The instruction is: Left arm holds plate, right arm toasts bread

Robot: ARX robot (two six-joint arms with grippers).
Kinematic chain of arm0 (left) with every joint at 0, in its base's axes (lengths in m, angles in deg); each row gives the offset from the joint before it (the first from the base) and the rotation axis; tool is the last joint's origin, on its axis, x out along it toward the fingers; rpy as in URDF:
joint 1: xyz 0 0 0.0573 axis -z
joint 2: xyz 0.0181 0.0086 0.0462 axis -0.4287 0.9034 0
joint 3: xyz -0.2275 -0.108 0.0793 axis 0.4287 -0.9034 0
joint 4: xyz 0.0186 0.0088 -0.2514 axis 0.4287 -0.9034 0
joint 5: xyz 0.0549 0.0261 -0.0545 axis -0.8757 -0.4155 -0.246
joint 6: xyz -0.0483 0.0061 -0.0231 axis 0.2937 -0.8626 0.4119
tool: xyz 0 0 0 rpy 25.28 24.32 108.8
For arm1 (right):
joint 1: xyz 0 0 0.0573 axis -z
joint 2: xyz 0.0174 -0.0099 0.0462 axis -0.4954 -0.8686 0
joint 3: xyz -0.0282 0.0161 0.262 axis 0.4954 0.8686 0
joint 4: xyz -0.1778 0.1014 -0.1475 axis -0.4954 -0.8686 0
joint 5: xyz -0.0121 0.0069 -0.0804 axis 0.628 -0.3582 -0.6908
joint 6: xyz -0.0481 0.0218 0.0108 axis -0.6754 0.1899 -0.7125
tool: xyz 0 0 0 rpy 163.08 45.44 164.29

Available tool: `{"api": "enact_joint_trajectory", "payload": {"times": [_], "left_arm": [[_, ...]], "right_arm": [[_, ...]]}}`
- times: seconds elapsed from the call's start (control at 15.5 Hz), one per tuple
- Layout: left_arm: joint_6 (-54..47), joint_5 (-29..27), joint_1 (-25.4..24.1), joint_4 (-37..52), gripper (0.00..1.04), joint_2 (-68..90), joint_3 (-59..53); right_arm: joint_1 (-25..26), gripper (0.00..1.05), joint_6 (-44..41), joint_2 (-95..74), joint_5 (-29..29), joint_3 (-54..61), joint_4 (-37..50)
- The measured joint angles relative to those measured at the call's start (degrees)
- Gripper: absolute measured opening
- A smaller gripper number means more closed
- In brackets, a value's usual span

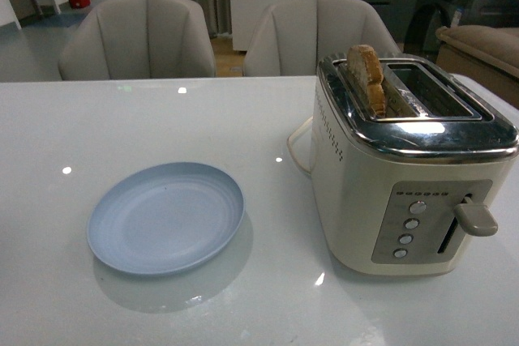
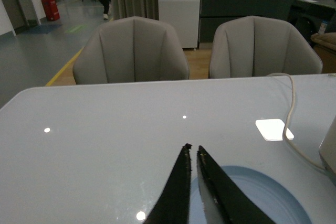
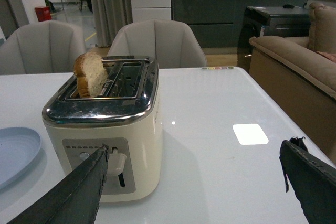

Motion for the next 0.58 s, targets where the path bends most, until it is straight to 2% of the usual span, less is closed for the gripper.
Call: {"api": "enact_joint_trajectory", "payload": {"times": [0.19,0.58], "left_arm": [[-0.17,3.87,-4.31,-1.46,0.02,-8.22,-6.51],[-0.17,4.11,-4.44,-9.33,0.02,-22.91,-13.33]], "right_arm": [[0.00,0.98,0.00,0.00,-0.02,0.00,0.00],[0.00,0.98,0.00,0.00,0.00,0.00,0.00]]}}
